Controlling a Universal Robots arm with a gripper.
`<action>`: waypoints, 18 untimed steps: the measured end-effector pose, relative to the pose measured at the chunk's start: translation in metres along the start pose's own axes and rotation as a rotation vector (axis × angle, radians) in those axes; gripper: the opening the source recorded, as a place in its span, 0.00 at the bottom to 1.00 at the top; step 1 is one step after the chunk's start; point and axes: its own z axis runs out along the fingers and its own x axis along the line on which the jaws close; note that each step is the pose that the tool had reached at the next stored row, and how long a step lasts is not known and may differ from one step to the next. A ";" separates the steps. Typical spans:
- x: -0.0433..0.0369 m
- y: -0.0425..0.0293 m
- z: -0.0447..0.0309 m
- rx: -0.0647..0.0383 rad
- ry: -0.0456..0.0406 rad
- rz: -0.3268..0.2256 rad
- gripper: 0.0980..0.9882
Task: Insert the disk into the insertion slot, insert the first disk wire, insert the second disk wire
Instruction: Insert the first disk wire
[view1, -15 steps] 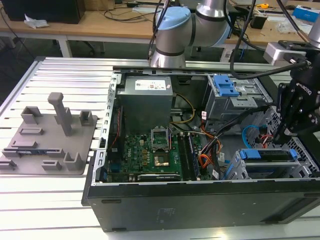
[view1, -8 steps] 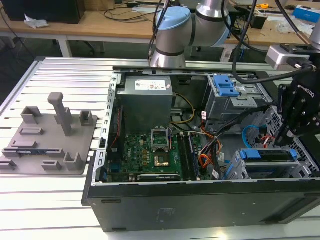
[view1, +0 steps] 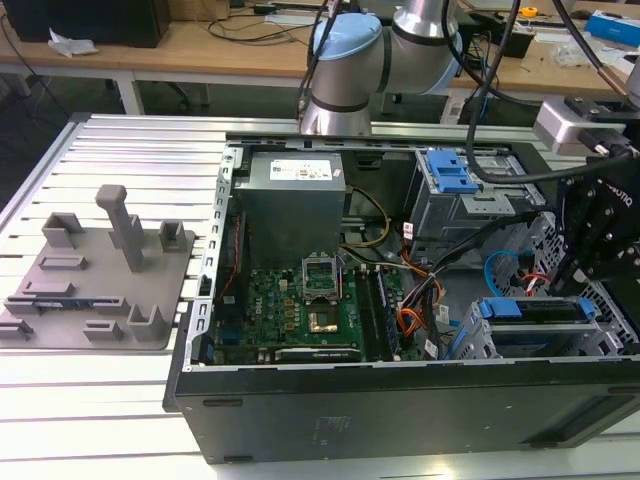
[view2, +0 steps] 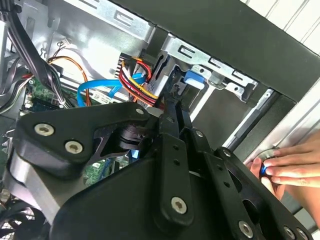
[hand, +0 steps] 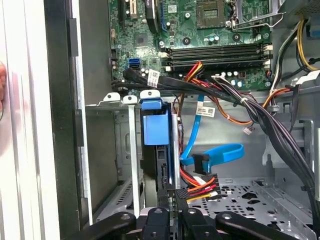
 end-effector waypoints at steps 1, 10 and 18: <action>0.0011 -0.0001 0.0001 0.000 -0.0027 0.000 0.07; 0.0011 0.0003 0.0007 0.003 -0.0053 0.009 0.07; 0.0011 0.0016 0.0015 0.016 -0.0056 0.017 0.07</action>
